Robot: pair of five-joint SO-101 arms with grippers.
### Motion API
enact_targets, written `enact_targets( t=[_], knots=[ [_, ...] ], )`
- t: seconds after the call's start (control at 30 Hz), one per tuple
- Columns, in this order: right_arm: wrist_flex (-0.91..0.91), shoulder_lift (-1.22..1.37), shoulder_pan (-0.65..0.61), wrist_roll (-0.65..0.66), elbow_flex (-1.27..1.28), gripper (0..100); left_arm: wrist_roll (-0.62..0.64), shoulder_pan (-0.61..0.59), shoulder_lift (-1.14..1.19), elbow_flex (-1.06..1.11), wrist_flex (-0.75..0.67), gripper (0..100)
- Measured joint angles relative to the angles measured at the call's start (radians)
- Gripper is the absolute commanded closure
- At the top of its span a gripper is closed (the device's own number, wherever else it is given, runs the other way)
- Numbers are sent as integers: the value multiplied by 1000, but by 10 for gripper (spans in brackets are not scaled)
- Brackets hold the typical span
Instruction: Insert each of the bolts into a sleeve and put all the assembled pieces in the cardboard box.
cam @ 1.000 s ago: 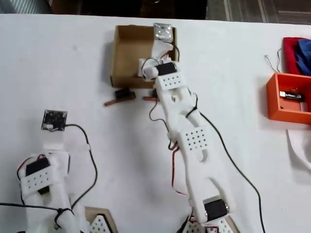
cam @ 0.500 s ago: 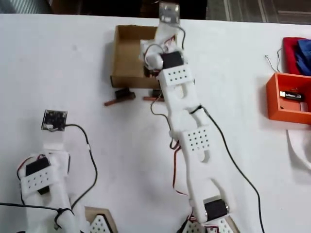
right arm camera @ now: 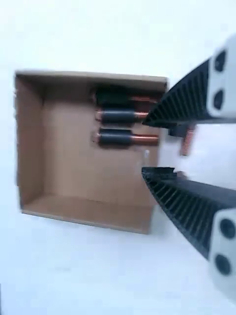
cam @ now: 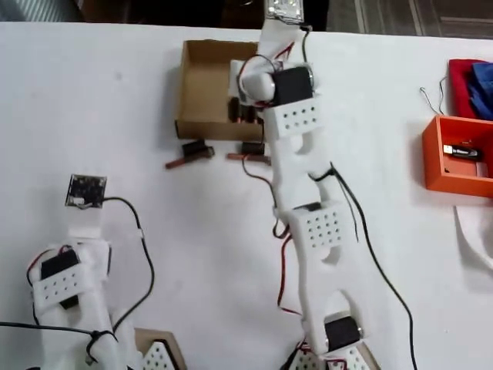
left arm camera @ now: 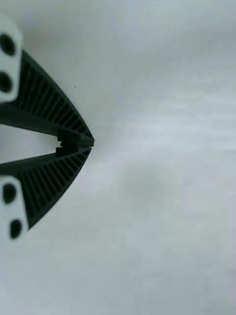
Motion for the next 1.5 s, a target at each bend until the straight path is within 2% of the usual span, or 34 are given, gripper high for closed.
enact_targets(
  t=[0.2,0.37,0.5,0.6,0.77,0.93,1.03,1.23,1.5],
  knots=[
    [18,-38,-106,253,61,883,68,-3,0,0,-12,972],
    [18,-133,-219,322,273,883,86,-61,0,0,-38,972],
    [11,-161,-307,532,456,882,141,-78,0,0,-55,972],
    [-15,-144,-301,666,528,882,150,-121,0,0,-61,972],
    [-23,-63,-298,743,539,880,150,-146,0,0,-63,972],
    [-66,-32,-298,965,539,882,150,-146,0,0,-63,972],
    [-141,-17,-293,1054,542,883,150,-146,0,0,-63,972],
    [-195,41,-279,1168,542,883,150,-146,0,0,-63,972],
    [-267,84,-281,1231,542,883,150,-146,0,0,-63,972]
  ],
)
